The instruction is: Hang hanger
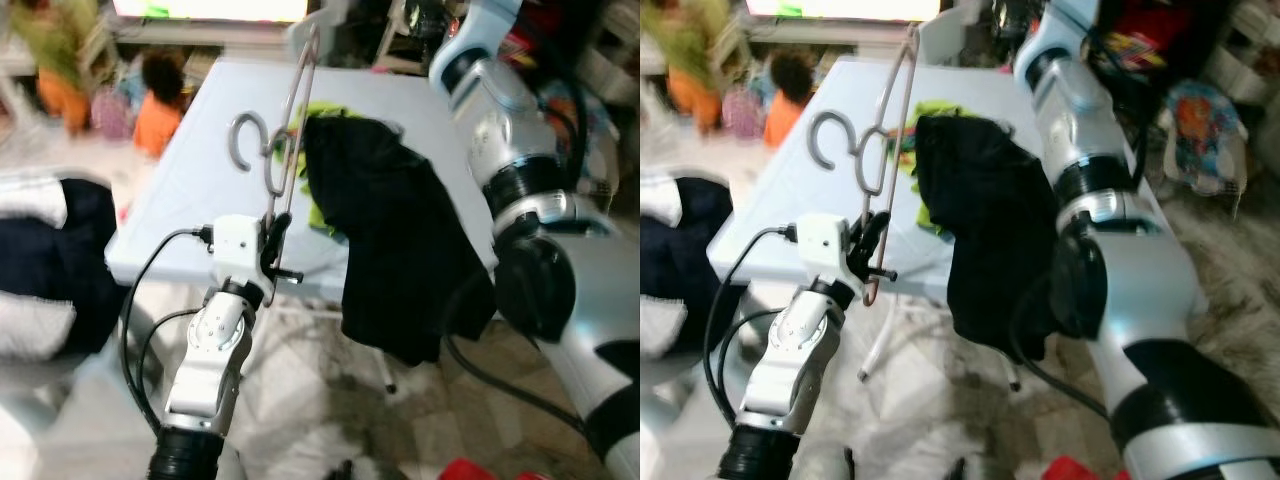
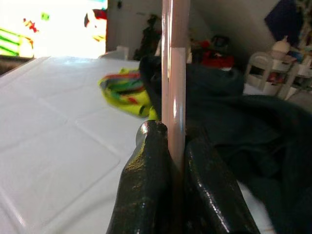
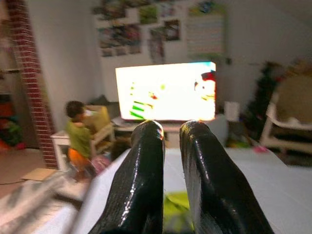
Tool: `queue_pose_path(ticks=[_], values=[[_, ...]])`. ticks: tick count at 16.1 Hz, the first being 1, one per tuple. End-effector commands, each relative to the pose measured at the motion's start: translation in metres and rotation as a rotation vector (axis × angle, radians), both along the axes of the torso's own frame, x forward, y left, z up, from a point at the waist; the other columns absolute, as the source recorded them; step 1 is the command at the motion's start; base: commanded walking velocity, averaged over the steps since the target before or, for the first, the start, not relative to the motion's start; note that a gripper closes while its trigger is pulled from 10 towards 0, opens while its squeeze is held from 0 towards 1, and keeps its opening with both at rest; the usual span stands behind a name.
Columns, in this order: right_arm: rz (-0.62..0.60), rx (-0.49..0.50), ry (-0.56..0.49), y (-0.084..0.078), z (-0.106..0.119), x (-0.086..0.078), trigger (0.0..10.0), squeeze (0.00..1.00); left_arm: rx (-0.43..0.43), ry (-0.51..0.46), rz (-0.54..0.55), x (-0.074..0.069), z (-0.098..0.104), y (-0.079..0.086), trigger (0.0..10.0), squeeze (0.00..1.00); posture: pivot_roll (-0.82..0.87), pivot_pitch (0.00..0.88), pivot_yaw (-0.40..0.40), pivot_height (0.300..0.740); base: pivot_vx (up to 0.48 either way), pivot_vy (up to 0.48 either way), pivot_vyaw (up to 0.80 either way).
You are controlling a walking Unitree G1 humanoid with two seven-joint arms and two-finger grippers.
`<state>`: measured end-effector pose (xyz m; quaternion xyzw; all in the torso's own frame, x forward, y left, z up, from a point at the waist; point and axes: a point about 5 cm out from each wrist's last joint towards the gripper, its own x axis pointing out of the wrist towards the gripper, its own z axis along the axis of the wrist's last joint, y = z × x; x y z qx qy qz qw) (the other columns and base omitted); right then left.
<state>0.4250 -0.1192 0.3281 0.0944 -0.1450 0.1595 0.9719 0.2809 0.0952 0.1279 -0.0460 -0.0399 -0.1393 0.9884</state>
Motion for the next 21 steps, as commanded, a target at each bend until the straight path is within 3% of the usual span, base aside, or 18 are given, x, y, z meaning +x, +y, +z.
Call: queue_pose_path(ticks=[1,2,3,4,7,9,11,13,14,16,18,21], values=[[0.02,-0.004,-0.042,0.006,0.015,-0.001,0.0,0.0,0.0,-0.017,0.024,0.001,0.004,0.002,10.0,0.0,0.04,0.0,-0.144,0.74,0.0,0.0,0.0],[0.037,-0.051,-0.046,0.008,0.012,-0.002,0.0,0.0,0.0,-0.014,0.036,0.0,0.003,0.005,10.0,0.0,0.04,0.0,-0.148,0.74,0.0,0.0,0.0],[0.042,-0.107,-0.027,0.006,0.001,-0.001,10.0,0.45,-0.001,-0.01,0.043,-0.001,0.002,0.006,10.0,0.0,0.04,0.0,-0.149,0.74,0.0,0.0,0.0],[0.047,-0.168,0.004,-0.002,-0.017,-0.001,10.0,1.0,-0.007,-0.002,0.049,-0.003,0.0,0.007,10.0,0.0,0.03,0.0,-0.146,0.74,0.0,0.0,0.0],[0.057,-0.326,0.042,-0.028,-0.064,-0.006,10.0,1.0,0.01,0.007,0.068,-0.006,-0.002,0.014,10.0,0.0,0.02,0.0,-0.124,0.74,0.0,0.0,0.0],[0.059,-0.338,0.088,-0.053,-0.088,-0.014,10.0,1.0,0.022,0.006,0.076,-0.009,-0.002,0.023,10.0,0.0,0.01,0.0,-0.106,0.74,0.0,0.0,0.0],[0.092,-0.316,0.098,-0.079,-0.107,-0.031,10.0,1.0,0.031,0.01,0.092,-0.011,-0.001,0.029,10.0,0.0,0.0,0.0,-0.095,0.74,0.0,0.0,0.0],[0.14,-0.41,0.127,-0.102,-0.126,-0.057,10.0,1.0,0.052,0.038,0.132,-0.02,-0.002,0.038,10.0,0.0,0.0,0.0,-0.08,0.74,0.0,0.0,0.0],[0.149,-0.422,0.151,-0.107,-0.13,-0.061,10.0,1.0,0.07,0.035,0.143,-0.023,-0.003,0.042,10.0,0.0,0.0,0.0,-0.077,0.74,0.0,0.0,0.0],[0.181,-0.565,0.306,-0.13,-0.158,-0.086,10.0,1.0,0.112,0.077,0.194,-0.036,-0.012,0.058,10.0,0.0,0.0,0.0,-0.07,0.74,0.0,0.0,0.0],[0.139,-0.626,0.396,-0.147,-0.172,-0.104,10.0,1.0,0.129,0.118,0.223,-0.046,-0.018,0.068,10.0,0.0,0.0,0.008,-0.068,0.74,0.0,0.0,0.0],[0.084,-0.654,0.473,-0.151,-0.185,-0.116,10.0,1.0,0.138,0.122,0.215,-0.049,-0.018,0.066,10.0,0.0,0.0,0.025,-0.07,0.74,0.0,0.0,0.0]])
